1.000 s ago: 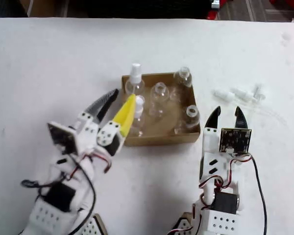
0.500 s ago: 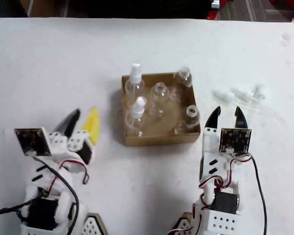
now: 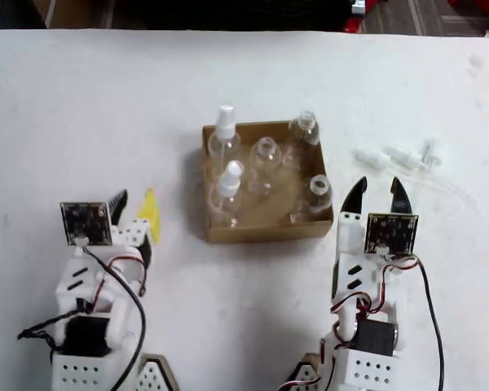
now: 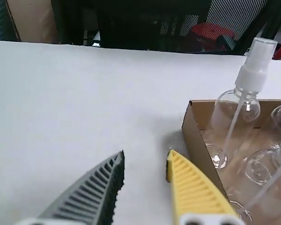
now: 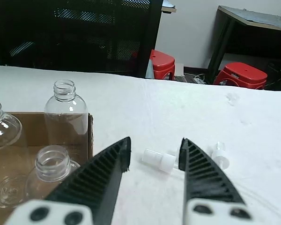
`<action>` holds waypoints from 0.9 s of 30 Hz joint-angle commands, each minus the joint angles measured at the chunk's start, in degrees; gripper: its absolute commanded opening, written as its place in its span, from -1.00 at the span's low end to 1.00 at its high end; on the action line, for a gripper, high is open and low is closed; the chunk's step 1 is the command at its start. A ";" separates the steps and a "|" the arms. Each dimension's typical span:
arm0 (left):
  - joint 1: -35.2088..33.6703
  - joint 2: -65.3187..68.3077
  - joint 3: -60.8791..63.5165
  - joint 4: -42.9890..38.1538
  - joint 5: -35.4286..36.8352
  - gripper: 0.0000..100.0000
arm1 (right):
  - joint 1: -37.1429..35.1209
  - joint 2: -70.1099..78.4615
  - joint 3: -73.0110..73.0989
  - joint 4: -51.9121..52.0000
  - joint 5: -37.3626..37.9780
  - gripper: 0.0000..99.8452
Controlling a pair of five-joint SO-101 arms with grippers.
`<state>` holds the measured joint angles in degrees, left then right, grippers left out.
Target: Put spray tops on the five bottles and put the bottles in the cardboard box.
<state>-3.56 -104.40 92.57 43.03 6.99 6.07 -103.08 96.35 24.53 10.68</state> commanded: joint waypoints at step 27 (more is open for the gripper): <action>-5.76 -0.31 4.40 17.93 -16.35 -0.72 | -1.36 -0.04 0.53 0.22 -0.26 -0.70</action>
<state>-8.57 -104.40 96.88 60.35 -12.97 5.10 -103.08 96.35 24.53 10.68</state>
